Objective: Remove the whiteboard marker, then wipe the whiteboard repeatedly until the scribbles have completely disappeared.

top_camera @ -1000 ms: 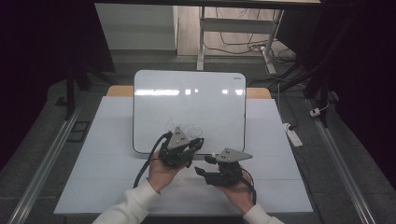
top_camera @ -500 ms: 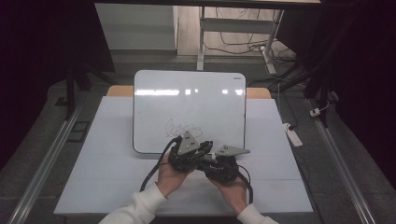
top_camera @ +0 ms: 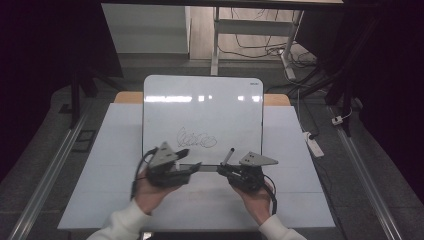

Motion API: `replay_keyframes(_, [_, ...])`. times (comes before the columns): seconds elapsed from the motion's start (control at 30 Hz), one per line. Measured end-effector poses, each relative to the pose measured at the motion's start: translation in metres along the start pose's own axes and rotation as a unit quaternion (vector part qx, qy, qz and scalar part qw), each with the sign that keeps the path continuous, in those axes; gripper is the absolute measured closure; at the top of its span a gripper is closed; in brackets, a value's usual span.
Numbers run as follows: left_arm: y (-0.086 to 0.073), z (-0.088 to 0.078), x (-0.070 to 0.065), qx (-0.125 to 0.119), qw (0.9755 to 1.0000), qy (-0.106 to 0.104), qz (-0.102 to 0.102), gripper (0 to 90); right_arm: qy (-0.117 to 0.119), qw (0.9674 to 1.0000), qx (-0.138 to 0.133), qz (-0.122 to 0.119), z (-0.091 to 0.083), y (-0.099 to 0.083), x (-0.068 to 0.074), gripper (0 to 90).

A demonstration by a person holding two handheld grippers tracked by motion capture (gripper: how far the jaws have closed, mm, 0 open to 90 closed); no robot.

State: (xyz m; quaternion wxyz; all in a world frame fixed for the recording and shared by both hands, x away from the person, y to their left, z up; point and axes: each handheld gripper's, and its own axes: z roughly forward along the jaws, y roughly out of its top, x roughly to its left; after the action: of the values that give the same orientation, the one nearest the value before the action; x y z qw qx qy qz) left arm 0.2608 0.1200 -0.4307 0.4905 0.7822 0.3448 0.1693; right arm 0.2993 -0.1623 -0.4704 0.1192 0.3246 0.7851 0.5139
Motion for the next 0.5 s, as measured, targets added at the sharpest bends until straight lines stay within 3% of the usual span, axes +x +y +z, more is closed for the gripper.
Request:
replay_keyframes(0.03, [-0.018,-0.018,0.017,0.016,0.9997,0.007,-0.017,37.6,-0.002,0.9999,-0.011,-0.005,-0.002,0.001,-0.002,77.7])
replay_keyframes(0.07, [-0.028,-0.027,0.024,0.023,0.9994,0.014,-0.023,37.1,0.001,0.9997,-0.022,-0.009,-0.004,0.003,-0.003,77.7])
replay_keyframes(0.23, [-0.075,-0.056,0.050,0.058,0.9957,0.033,-0.065,35.0,-0.021,0.9974,-0.058,-0.036,-0.006,0.010,-0.008,77.7])
replay_keyframes(0.37, [-0.096,-0.064,0.059,0.075,0.9931,0.041,-0.081,31.1,-0.019,0.9966,-0.068,-0.043,0.006,0.019,-0.012,77.7])
replay_keyframes(0.5, [-0.104,-0.064,0.062,0.084,0.9920,0.048,-0.081,29.5,-0.019,0.9960,-0.070,-0.052,0.024,0.032,-0.015,77.7])
